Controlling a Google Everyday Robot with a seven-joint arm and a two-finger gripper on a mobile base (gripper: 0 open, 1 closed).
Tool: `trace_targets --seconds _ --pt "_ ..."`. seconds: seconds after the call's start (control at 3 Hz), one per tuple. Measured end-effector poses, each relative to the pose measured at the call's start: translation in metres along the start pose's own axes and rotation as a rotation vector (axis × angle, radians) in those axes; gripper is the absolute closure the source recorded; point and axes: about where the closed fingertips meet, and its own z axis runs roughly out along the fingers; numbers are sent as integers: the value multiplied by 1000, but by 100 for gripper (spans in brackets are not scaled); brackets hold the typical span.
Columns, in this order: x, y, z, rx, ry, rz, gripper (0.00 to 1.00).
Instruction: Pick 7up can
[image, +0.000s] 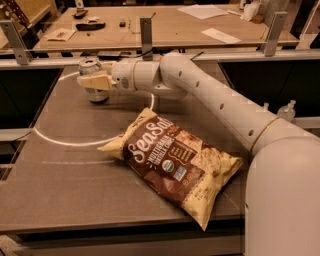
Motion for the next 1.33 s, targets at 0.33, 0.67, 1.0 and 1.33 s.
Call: trace_targets --seconds 0.33,0.67,1.0,1.33 --pt "-16 -7 -5 -44 -5 2 86" --pt "-57 0 -38 -125 -14 9 100" --pt "-85 8 -71 -176 8 19 100" --pt "-108 17 -116 -196 6 36 100"
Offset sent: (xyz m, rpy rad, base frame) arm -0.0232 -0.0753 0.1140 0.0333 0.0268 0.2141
